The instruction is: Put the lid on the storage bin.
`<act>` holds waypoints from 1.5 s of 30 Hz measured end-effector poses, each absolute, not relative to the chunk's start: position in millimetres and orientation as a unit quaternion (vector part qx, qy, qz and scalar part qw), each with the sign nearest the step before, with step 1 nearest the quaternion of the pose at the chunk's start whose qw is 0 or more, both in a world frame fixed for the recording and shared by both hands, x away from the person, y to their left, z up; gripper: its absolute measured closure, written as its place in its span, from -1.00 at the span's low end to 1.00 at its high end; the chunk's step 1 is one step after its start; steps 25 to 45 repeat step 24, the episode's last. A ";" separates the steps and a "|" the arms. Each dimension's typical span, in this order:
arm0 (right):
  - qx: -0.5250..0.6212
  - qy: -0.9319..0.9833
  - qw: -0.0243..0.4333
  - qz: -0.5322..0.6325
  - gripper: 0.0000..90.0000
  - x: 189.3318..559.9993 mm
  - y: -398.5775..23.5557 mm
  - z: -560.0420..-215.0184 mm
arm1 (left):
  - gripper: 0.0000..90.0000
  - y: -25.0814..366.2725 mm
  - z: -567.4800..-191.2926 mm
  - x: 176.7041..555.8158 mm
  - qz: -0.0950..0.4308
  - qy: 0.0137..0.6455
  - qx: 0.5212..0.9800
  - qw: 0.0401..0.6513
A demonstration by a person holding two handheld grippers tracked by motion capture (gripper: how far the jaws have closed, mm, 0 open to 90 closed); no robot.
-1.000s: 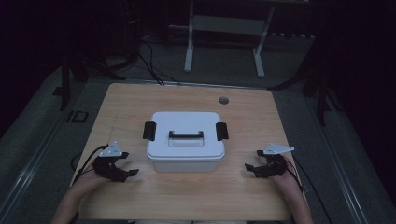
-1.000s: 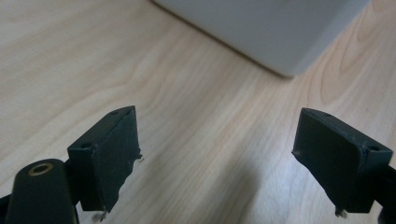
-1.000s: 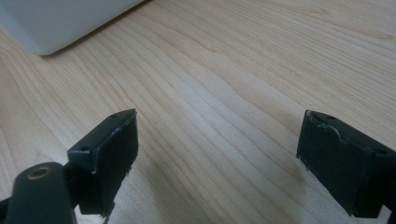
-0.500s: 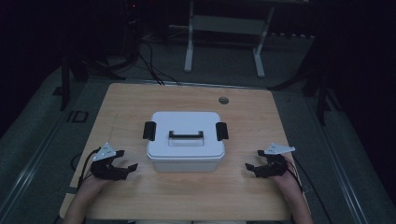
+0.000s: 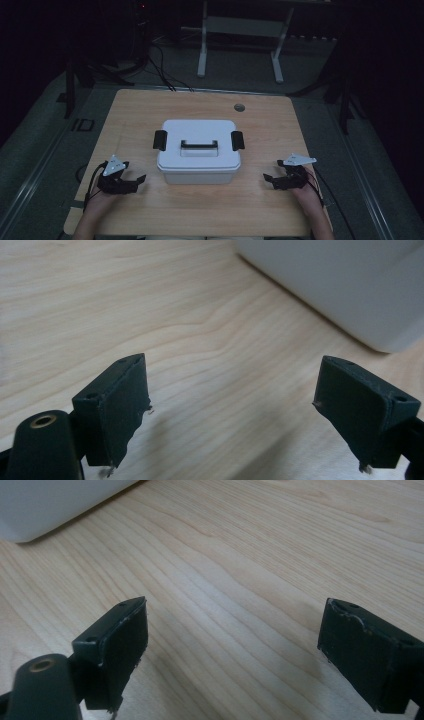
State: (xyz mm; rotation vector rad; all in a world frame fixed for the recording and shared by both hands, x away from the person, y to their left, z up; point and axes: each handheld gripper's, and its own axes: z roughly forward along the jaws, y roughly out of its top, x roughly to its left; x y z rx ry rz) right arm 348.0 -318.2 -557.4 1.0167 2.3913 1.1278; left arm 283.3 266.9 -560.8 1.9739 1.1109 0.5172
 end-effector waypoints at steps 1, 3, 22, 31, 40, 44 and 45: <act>0.354 0.834 0.154 0.394 -0.72 348.5 -319.0 -557.2 | -0.68 267.2 -560.6 283.4 0.213 0.439 0.779 0.394; 0.358 0.832 0.155 0.395 -0.72 348.7 -319.7 -557.1 | -0.68 267.8 -560.4 283.9 0.213 0.447 0.776 0.391; 0.414 0.794 0.184 0.406 -0.72 351.5 -331.5 -556.0 | -0.68 273.5 -560.2 280.1 0.295 0.497 0.726 0.371; 0.415 0.793 0.185 0.406 -0.72 351.3 -332.0 -555.9 | -0.68 272.5 -560.2 280.0 0.293 0.494 0.728 0.373; 0.415 0.793 0.185 0.406 -0.72 351.3 -332.0 -555.9 | -0.68 272.5 -560.2 280.0 0.293 0.494 0.728 0.373; 0.415 0.793 0.185 0.406 -0.72 351.3 -332.0 -555.9 | -0.68 272.5 -560.2 280.0 0.293 0.494 0.728 0.373; 0.415 0.793 0.185 0.406 -0.72 351.3 -332.0 -555.9 | -0.68 272.5 -560.2 280.0 0.293 0.494 0.728 0.373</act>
